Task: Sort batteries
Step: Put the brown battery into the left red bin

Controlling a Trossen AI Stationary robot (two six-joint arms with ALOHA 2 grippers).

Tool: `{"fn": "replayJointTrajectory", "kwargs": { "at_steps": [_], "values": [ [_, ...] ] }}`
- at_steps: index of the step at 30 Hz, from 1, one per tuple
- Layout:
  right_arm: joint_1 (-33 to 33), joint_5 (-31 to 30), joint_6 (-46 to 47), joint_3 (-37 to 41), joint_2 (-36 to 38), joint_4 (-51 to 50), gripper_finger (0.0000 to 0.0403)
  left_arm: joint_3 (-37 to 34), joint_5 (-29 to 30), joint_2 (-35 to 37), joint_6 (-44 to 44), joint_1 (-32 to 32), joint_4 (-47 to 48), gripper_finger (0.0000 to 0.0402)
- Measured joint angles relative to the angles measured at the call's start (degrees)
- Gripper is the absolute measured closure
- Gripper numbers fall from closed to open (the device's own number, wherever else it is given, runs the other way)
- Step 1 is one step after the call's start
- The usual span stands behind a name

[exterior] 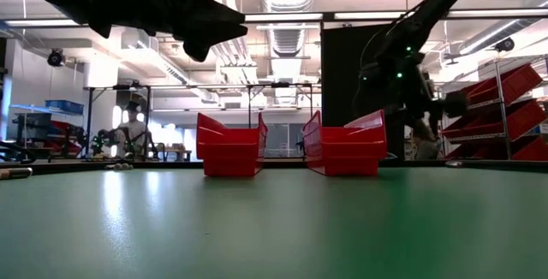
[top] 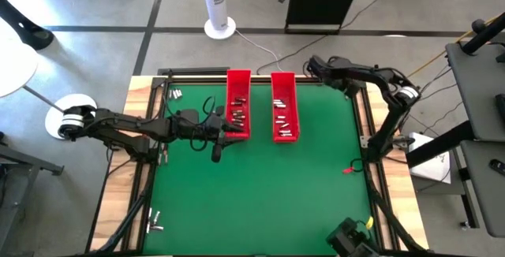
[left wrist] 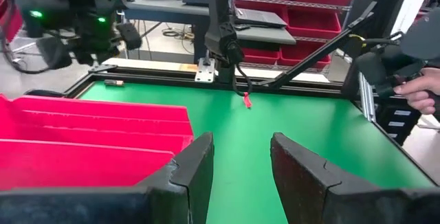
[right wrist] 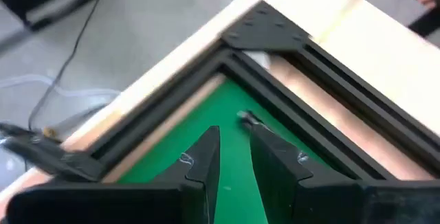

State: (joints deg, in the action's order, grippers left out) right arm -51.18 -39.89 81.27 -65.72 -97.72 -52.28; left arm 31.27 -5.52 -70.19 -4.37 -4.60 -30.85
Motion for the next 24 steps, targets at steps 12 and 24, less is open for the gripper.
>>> {"fn": "replayJointTrajectory", "kwargs": {
  "at_steps": [12,24],
  "values": [
    [-0.48,-2.23,14.21,15.10,6.79,1.47,0.0348,0.00,0.00,0.04,-0.01,0.11,-0.04,0.0276],
    [-2.60,-1.90,14.14,17.25,5.65,5.72,0.0369,0.00,-0.01,0.04,-0.23,0.17,-0.07,0.0276]
  ]
}}
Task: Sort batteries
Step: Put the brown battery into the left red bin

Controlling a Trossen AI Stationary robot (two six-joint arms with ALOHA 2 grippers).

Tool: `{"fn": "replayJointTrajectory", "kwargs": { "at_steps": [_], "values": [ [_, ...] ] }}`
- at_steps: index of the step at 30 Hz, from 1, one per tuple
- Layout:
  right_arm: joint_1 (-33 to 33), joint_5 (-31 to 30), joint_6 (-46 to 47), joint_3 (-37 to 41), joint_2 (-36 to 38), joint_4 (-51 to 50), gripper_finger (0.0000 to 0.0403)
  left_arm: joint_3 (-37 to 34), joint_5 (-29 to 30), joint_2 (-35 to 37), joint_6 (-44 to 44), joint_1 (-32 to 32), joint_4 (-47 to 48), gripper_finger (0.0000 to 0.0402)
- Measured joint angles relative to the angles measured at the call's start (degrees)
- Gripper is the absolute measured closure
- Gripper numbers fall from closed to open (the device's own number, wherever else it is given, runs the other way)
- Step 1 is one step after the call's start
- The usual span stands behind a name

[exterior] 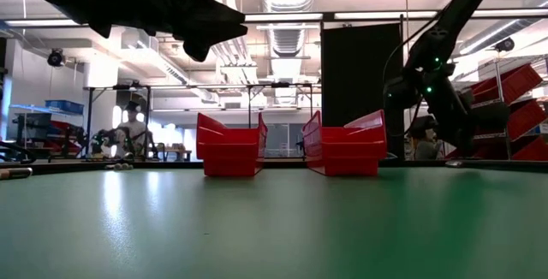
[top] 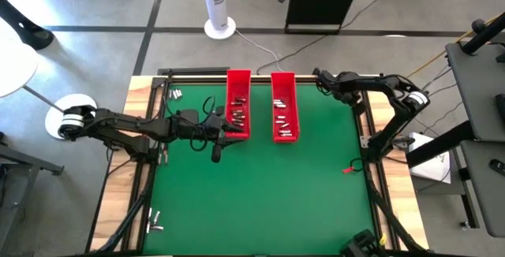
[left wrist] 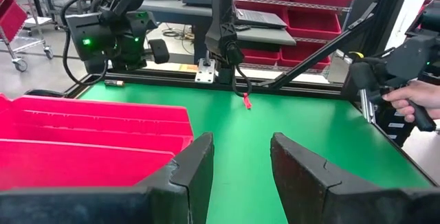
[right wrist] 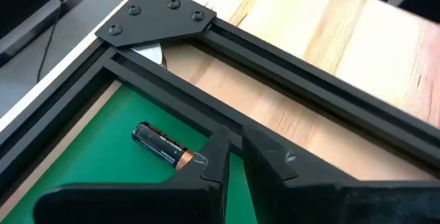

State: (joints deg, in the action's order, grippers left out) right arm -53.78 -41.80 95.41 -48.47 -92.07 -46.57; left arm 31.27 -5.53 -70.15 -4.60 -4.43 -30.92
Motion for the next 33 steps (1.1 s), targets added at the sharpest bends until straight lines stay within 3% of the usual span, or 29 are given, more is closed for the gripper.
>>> {"fn": "replayJointTrajectory", "kwargs": {
  "at_steps": [8,19,23,26,33],
  "values": [
    [2.51,1.10,7.24,0.90,-1.74,0.01,0.0370,0.00,-0.01,0.02,0.00,0.00,-0.24,0.0276],
    [3.15,-0.77,4.97,0.98,-3.48,-0.51,0.0370,0.00,-0.04,0.02,-0.26,0.37,-0.07,0.0276],
    [3.15,-5.06,3.75,0.98,-3.72,-0.87,0.0370,0.00,-0.04,0.06,-0.39,0.39,0.30,0.0276],
    [3.13,-4.96,4.53,0.65,-3.72,-0.90,0.0369,0.00,-0.04,0.07,-0.40,0.50,0.83,0.0276],
    [2.24,-0.18,-3.82,-0.03,-4.37,14.22,0.0369,0.00,-0.04,0.07,-0.45,0.51,0.79,0.0276]
  ]
}}
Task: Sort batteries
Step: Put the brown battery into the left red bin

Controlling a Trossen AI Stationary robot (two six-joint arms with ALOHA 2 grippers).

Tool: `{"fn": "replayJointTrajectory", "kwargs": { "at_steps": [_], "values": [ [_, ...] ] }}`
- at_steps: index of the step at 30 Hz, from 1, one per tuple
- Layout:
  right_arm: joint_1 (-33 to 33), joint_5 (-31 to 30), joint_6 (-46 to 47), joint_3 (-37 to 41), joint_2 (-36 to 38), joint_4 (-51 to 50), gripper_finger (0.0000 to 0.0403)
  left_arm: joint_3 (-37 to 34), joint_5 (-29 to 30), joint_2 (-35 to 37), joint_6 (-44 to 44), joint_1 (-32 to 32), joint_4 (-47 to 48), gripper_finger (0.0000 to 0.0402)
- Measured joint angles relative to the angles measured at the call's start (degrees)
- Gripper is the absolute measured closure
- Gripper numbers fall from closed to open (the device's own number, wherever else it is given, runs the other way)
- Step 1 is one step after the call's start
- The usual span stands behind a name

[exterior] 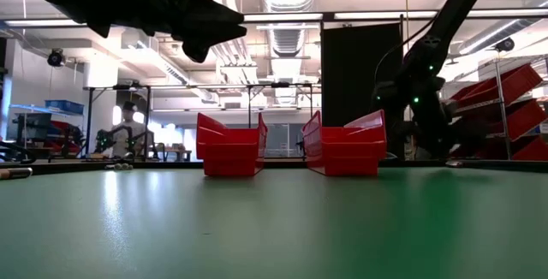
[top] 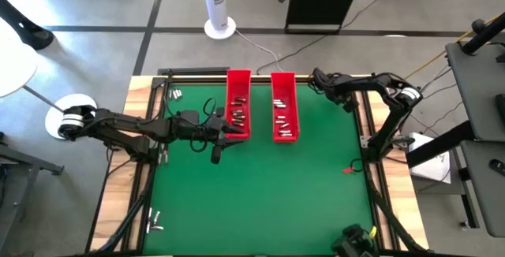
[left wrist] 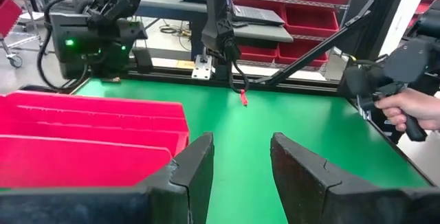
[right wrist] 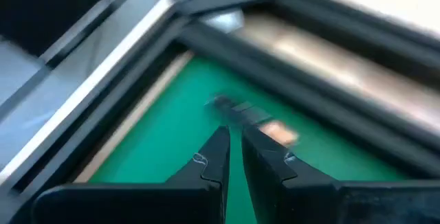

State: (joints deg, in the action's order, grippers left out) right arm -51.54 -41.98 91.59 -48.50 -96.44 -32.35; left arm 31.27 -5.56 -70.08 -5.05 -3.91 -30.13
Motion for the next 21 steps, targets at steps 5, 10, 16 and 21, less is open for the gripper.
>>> {"fn": "replayJointTrajectory", "kwargs": {
  "at_steps": [5,10,16,21],
  "values": [
    [-0.20,-1.92,10.89,-0.41,-0.04,-8.01,0.0374,0.00,-0.02,0.00,-0.40,0.40,0.85,0.0276],
    [-1.63,-0.02,11.33,-1.99,-0.31,-8.27,0.0391,0.00,-0.02,0.00,-0.03,0.39,0.68,0.0276],
    [-3.91,2.47,11.00,-6.20,-3.15,-12.14,0.0393,0.00,-0.04,0.01,-0.21,0.62,2.62,0.0276],
    [-5.59,6.11,8.88,-9.00,-5.51,-14.29,0.0393,0.00,-0.02,0.44,-0.03,0.62,4.37,0.0276]
  ]
}}
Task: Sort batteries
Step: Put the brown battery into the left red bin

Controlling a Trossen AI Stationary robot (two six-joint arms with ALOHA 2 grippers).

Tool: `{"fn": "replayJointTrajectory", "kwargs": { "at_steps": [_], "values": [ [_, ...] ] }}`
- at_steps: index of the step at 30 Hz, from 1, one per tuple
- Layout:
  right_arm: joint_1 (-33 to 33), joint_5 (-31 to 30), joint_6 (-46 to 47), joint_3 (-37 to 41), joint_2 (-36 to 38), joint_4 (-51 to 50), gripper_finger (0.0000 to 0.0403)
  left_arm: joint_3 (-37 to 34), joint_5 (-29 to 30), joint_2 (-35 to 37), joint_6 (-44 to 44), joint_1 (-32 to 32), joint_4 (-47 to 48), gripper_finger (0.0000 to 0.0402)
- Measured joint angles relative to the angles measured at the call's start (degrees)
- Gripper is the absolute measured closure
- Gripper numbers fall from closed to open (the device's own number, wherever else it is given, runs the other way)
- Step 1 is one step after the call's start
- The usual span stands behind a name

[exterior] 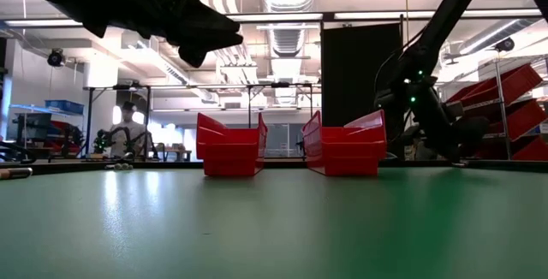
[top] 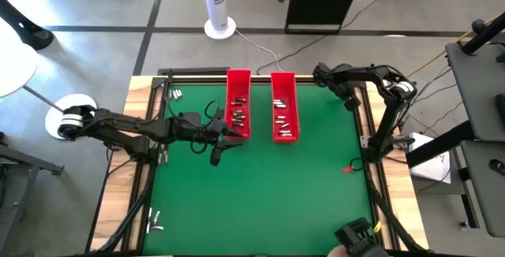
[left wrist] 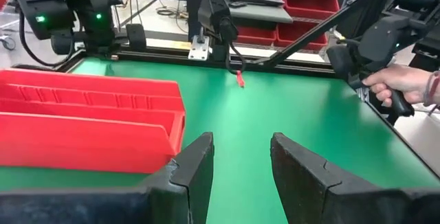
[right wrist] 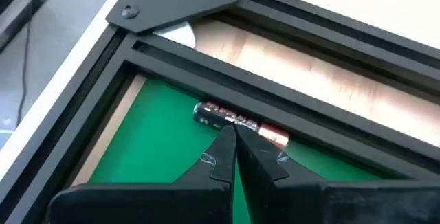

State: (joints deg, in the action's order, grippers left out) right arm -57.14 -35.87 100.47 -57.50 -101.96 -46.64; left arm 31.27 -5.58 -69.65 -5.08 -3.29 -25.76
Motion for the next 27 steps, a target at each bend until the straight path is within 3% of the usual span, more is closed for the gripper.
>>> {"fn": "replayJointTrajectory", "kwargs": {
  "at_steps": [15,27],
  "values": [
    [1.34,-3.86,9.38,-1.74,-1.90,-5.57,0.0393,0.00,0.09,0.20,0.04,0.00,3.18,0.0276],
    [-1.26,1.68,-1.01,-5.09,-4.93,-6.09,0.0393,0.00,0.11,0.43,-0.35,0.00,4.19,0.0276]
  ]
}}
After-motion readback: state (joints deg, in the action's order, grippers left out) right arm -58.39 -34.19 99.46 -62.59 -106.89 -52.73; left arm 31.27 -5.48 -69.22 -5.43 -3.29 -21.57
